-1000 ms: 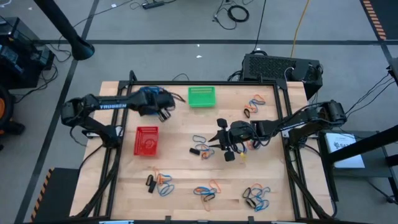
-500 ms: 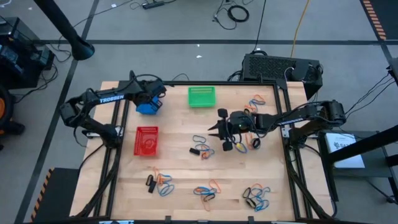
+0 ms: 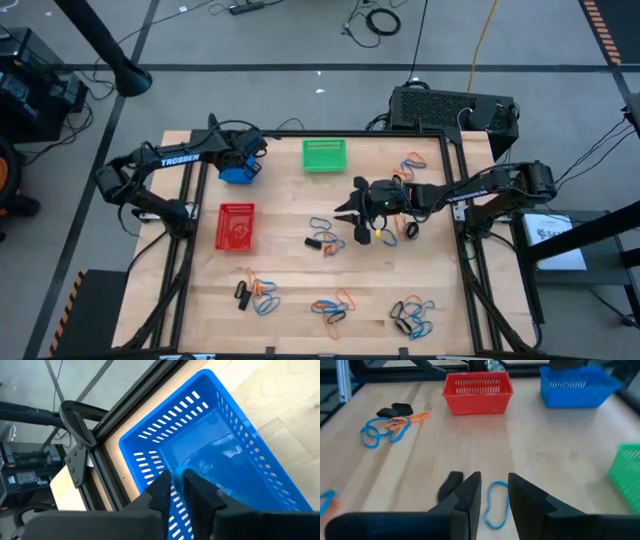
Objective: Sort rubber bands into baskets
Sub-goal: Put the blue rubber band into the blue bin
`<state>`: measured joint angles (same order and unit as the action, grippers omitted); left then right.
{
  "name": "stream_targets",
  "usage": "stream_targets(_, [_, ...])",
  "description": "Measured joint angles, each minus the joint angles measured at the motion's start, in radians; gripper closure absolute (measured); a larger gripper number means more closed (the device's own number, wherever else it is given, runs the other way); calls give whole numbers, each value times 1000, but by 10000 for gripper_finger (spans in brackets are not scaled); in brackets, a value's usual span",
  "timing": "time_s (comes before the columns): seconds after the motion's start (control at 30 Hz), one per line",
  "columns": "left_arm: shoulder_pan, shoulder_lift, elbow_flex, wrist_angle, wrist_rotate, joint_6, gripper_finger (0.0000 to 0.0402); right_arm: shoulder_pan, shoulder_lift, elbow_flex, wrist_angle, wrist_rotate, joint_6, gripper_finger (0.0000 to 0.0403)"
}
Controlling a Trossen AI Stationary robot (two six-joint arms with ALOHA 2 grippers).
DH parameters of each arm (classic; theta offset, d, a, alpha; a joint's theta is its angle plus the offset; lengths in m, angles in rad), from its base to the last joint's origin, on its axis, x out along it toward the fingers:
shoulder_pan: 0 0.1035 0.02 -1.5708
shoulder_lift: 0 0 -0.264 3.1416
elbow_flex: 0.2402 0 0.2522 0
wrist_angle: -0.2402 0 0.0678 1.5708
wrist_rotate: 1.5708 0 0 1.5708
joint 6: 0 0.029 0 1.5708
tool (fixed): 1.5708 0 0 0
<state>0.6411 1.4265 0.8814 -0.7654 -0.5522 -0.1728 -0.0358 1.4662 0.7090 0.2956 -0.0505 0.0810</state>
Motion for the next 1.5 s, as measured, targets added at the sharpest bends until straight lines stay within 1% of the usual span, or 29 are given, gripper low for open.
stream_targets(0.1, [0, 0, 0, -1, 0, 4, 302, 36, 0, 0, -38, -1, 76, 312])
stream_targets(0.2, [0, 0, 1, -18, 0, 5, 280, 78, 0, 0, -36, -1, 90, 312])
stream_targets(0.37, [0, 0, 32, -69, 6, 3, 269, 133, 0, 0, 2, -3, 88, 312])
stream_targets(0.43, [-4, 0, 58, -125, 43, -6, 269, 153, 0, 0, 11, -2, 90, 312])
stream_targets(0.5, [-19, 0, 86, -170, 101, -42, 269, 172, 0, 0, 16, -2, 90, 312])
stream_targets(0.6, [-66, -14, 96, -189, 237, -80, 269, 200, 0, 0, 15, -2, 91, 312])
stream_targets(0.7, [-151, -35, 98, -168, 352, -98, 269, 222, 0, 0, 20, -2, 96, 312])
stream_targets(0.77, [-230, -51, 98, -155, 388, -149, 269, 232, 0, 0, 35, -2, 119, 312])
stream_targets(0.93, [-503, -90, 98, -73, 463, -189, 269, 248, 0, 0, 43, -2, 130, 312])
stream_targets(1.07, [-756, -93, 96, 17, 482, -222, 269, 247, 0, 0, 40, -2, 82, 312])
stream_targets(1.2, [-941, -70, 70, 114, 485, -293, 269, 247, 0, 0, 30, -1, -10, 312])
stream_targets(1.33, [-1048, -11, 63, 134, 481, -319, 269, 247, 0, 0, 18, -1, -66, 312])
stream_targets(1.4, [-1070, 31, 61, 138, 477, -321, 269, 247, 0, 0, 1, -1, -107, 312])
stream_targets(1.5, [-1076, 95, 61, 197, 485, -369, 269, 247, 0, 0, -39, 12, -164, 312])
